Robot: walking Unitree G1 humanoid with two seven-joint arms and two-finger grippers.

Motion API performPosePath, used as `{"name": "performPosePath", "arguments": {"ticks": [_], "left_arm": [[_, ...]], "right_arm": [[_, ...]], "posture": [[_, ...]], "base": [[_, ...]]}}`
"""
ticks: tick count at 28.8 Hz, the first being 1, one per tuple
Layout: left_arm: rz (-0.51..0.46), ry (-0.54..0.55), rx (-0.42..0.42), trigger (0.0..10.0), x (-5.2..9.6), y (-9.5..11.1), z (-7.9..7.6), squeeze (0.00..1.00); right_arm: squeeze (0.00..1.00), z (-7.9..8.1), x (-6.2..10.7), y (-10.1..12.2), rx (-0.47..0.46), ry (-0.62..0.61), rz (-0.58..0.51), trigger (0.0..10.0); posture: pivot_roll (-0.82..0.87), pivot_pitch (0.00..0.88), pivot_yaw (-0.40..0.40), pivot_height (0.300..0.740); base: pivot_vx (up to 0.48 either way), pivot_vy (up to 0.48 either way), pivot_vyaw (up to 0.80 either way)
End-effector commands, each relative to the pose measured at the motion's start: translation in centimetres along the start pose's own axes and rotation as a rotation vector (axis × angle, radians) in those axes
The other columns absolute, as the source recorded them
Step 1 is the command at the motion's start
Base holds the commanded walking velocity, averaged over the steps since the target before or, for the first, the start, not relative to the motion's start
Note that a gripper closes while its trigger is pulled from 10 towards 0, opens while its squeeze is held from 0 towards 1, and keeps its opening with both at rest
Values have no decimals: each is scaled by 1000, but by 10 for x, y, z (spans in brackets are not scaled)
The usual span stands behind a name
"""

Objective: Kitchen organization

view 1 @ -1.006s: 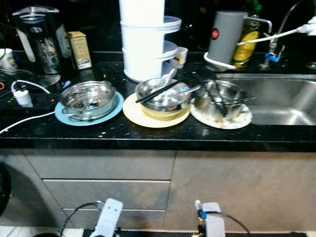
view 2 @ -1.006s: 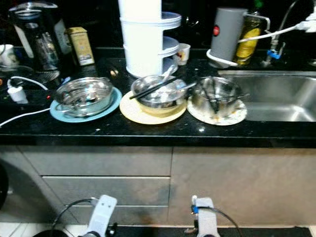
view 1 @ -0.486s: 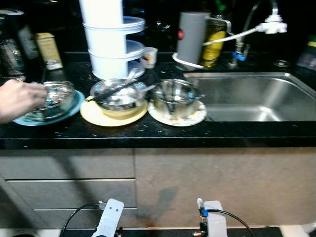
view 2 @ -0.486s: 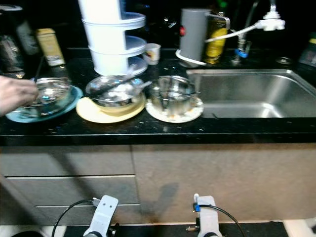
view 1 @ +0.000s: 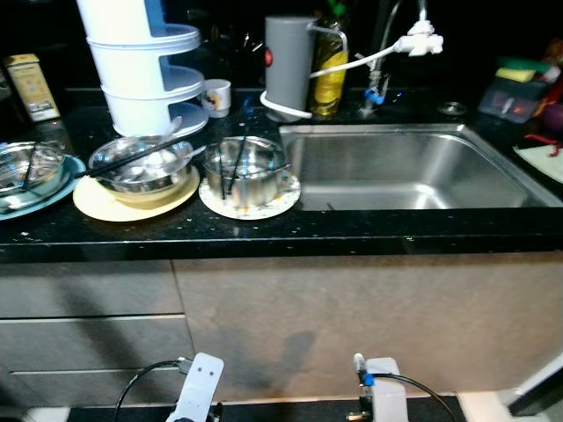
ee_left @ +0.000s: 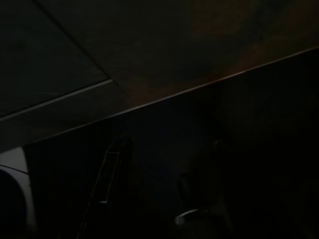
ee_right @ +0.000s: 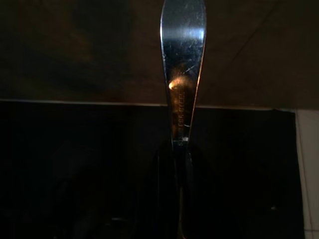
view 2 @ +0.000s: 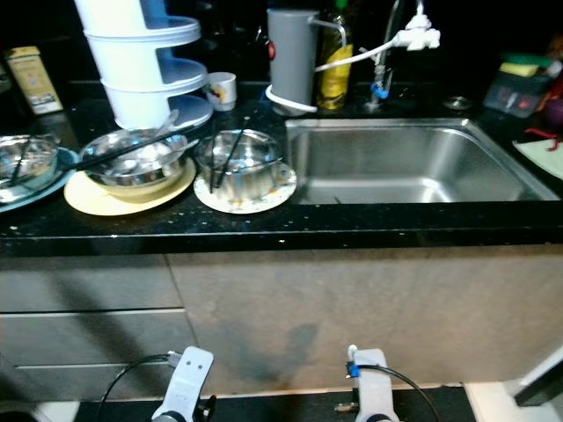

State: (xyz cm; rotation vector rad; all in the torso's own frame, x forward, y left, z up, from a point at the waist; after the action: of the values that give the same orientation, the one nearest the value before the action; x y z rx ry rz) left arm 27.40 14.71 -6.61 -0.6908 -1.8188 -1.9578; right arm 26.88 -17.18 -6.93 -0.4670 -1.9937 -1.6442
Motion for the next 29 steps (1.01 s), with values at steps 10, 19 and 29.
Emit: {"name": "performPosePath", "arguments": {"ticks": [10, 19, 29], "left_arm": [[16, -1, -11, 10000, 1, -5, 1, 0], [11, 0, -8, 10000, 1, -4, 1, 0], [24, 27, 61, 10000, 0, -4, 4, 0]], "right_arm": [[0, 5, 1, -6, -2, 12, 22, 10000], [0, 6, 1, -5, 1, 17, 18, 10000], [0, 6, 0, -3, -1, 18, 14, 10000]], "posture": [[-81, 81, -63, 740], [-81, 79, -65, 740], [-86, 88, -66, 740]], "base": [[0, -346, 0], [0, -345, 0], [0, -267, 0]]}}
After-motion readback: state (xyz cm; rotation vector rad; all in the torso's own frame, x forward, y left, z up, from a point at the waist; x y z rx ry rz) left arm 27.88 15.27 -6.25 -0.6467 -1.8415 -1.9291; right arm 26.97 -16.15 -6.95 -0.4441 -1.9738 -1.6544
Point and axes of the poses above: a point about 5 cm out from each wrist's last joint towards the gripper, its own x axis pointing back from the gripper into the wrist, its own y axis along the axis of the wrist's last joint, z = x × y, the point moved 4 cm from there along -x, pointing out of the wrist towards the gripper, and after that the axes turned 9 degrees about x, right-handed, at the moved point
